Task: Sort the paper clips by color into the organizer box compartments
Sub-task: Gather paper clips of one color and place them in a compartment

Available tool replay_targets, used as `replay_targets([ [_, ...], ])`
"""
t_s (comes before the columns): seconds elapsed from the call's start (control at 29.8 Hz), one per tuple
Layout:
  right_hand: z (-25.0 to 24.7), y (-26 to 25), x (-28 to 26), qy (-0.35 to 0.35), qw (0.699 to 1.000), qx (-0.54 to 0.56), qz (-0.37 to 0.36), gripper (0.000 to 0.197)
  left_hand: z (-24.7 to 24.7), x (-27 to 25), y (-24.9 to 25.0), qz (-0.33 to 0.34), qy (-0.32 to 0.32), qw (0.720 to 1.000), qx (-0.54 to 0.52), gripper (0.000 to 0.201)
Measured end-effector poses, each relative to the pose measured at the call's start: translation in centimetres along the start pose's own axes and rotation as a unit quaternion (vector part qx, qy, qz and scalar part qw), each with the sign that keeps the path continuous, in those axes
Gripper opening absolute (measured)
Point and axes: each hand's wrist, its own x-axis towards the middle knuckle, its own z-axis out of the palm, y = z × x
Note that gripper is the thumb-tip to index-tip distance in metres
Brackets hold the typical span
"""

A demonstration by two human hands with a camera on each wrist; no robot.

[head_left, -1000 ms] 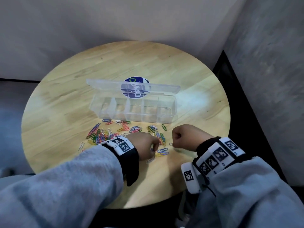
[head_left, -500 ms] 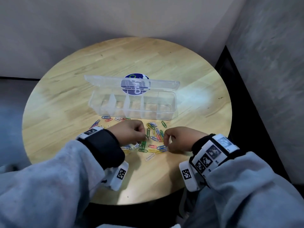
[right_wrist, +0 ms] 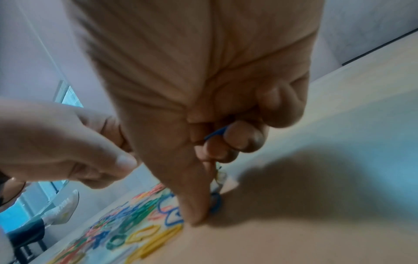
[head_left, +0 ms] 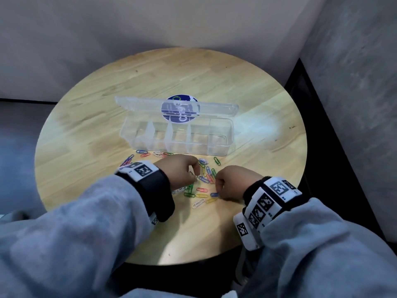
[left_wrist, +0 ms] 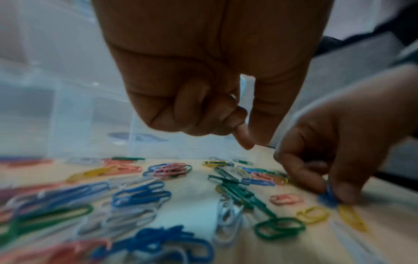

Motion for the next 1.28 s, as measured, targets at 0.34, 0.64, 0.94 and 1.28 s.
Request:
replay_targets([
  [0.34, -3.0, 3.1, -1.5, 0.054, 0.971, 0.231, 0.009, 0.023, 1.7, 2.1, 1.8, 0.030, -0.012, 0.990, 0.140, 0.016],
  [0.64, -3.7, 2.9, -1.7, 0.063, 0.927, 0.366, 0.047, 0.028, 1.7, 2.1, 1.6, 0.012, -0.018, 0.991, 0.136, 0.009],
  [0.94, -3.3, 3.2, -1.4, 0.064, 0.914, 0.399, 0.038, 0.023, 2.2, 2.5, 2.0, 0.018, -0.027, 0.992, 0.124, 0.010],
  [1.28, -2.4, 2.9, -0.9, 0.002, 0.946, 0.315, 0.077, 0.012, 1.9, 2.2, 1.4, -0.035, 0.021, 0.994, 0.100, 0.025],
])
